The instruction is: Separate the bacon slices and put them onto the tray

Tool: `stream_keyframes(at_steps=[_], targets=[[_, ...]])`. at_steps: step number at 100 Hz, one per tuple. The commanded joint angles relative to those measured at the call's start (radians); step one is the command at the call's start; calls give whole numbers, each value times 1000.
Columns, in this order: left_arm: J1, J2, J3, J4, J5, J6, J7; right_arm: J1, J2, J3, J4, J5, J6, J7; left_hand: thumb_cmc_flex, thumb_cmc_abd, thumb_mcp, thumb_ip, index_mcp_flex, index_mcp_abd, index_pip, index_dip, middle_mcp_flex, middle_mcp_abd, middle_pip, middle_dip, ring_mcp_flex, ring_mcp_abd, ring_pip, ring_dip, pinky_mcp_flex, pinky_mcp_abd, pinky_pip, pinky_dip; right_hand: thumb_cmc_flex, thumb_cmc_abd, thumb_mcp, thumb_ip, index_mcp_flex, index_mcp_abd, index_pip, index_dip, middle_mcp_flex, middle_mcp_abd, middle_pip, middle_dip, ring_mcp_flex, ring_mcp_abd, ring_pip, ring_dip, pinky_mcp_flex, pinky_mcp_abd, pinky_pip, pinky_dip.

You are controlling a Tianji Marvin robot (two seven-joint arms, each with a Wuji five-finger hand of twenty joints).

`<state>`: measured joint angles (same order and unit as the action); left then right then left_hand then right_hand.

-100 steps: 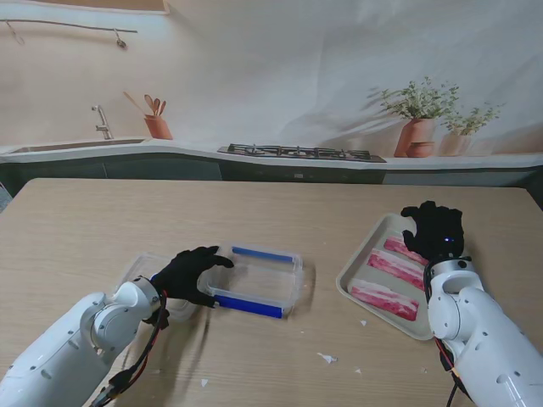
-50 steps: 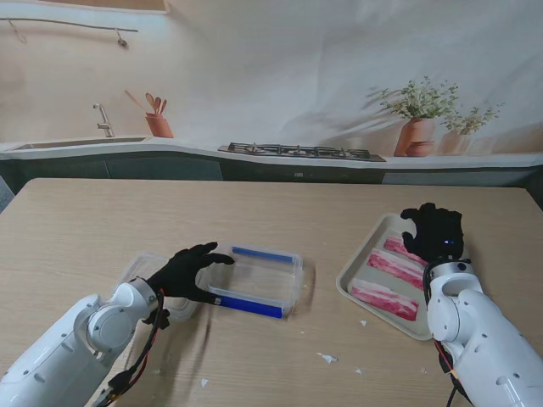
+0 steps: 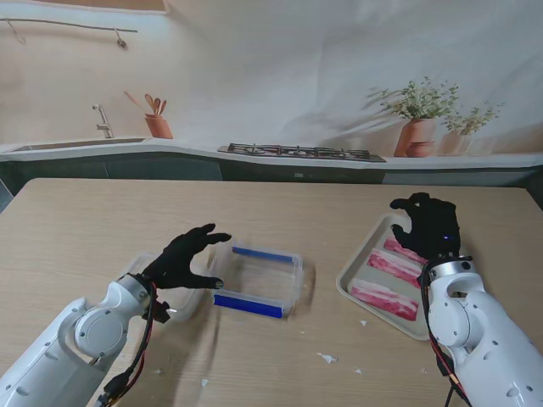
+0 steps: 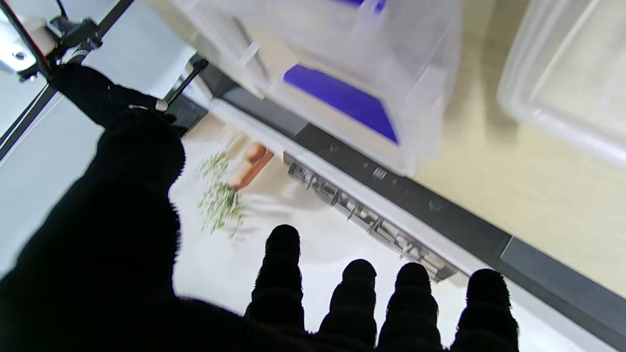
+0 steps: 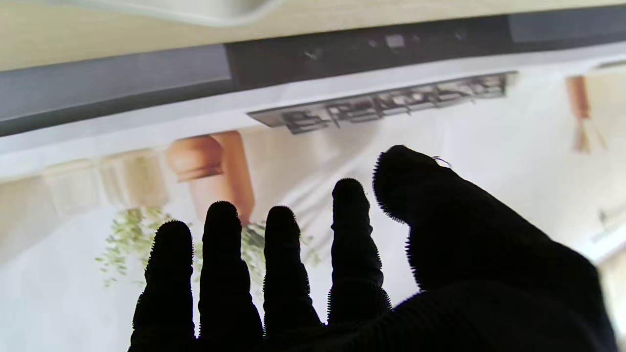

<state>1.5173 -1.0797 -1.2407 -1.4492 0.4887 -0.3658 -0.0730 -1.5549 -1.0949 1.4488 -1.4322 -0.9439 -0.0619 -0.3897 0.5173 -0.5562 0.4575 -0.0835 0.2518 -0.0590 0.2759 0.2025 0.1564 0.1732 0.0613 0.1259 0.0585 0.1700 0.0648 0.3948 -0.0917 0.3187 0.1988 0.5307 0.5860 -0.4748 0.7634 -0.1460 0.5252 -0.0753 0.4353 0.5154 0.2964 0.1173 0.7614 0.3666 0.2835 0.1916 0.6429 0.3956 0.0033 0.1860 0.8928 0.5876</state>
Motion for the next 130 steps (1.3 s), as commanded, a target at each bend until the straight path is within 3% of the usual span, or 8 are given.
stream_keyframes(at_steps=[1,14,36,44,48,67,96,130], targets=[[23,-13,-19,-50,-31,-11,6,-26,-13,1,-68,5,-29,24,13,20,-32,4,-38,10,1,-4,-19,-58,8,36,-33,-34,-13,-7,2,-13,-42,30,-31,48,-20,37,-44,6,-20,-8,-41,-3,-32,-14,-46,-21,-18,-9,-24,-29,-30,23],[50,-21,-42,-98,-53,-18,34,-56,-21,1,-149,50,-89,48,23,64,-53,11,-22,45,24,7,8,-97,68,116,-9,-49,48,60,17,-25,-27,81,-38,93,-88,48,-77,42,-45,-14,-62,-6,-68,-33,-55,-32,-64,-33,-27,-29,-67,20],[98,-44,-48,-170,-82,1,119,-96,-27,-22,-264,156,-178,135,37,108,-43,22,-31,130,36,14,19,-94,97,133,-11,-50,66,67,24,-30,-23,107,-10,176,-184,57,-105,44,-118,-106,-78,-20,-190,-79,-63,-61,-227,-111,-16,-23,-350,-58],[109,-48,-48,-184,-86,8,131,-111,-29,-36,-298,184,-192,149,38,104,-38,22,-31,143,33,13,18,-92,87,108,-14,-52,49,49,25,-29,-30,109,-4,189,-214,61,-115,43,-112,-118,-79,-19,-192,-78,-63,-55,-229,-112,7,-11,-404,-30],[115,-48,-47,-191,-90,12,134,-118,-29,-42,-314,203,-200,162,36,104,-38,22,-34,153,22,7,16,-85,76,86,-14,-52,37,36,28,-29,-38,104,-2,197,-239,66,-125,43,-104,-139,-82,-17,-198,-79,-67,-55,-234,-114,24,-12,-477,66],[140,-54,-46,-222,-104,25,152,-136,-32,-98,-358,298,-225,211,40,98,-33,22,-36,185,-6,-7,15,-68,65,40,-11,-38,38,22,58,-26,-47,87,-47,208,-273,62,-158,55,-118,-146,-90,-23,-220,-90,-73,-58,-253,-124,21,-15,-486,81],[166,-54,-44,-234,-98,30,159,-94,-46,-242,-293,489,-177,259,34,110,-31,19,-15,194,-20,-15,27,-66,115,55,-6,-26,62,19,64,-12,-47,78,-45,214,-325,72,-182,45,-142,-158,-112,-34,-251,-102,-96,-74,-290,-142,4,-37,-505,91],[138,-61,-7,-158,-125,36,173,-42,-53,-302,-198,498,-172,240,42,111,-22,20,-9,196,-28,-18,24,-67,118,56,-7,-25,67,13,56,-10,-48,76,-46,209,-331,74,-182,42,-135,-156,-104,-35,-245,-100,-80,-76,-291,-142,8,-35,-508,97]])
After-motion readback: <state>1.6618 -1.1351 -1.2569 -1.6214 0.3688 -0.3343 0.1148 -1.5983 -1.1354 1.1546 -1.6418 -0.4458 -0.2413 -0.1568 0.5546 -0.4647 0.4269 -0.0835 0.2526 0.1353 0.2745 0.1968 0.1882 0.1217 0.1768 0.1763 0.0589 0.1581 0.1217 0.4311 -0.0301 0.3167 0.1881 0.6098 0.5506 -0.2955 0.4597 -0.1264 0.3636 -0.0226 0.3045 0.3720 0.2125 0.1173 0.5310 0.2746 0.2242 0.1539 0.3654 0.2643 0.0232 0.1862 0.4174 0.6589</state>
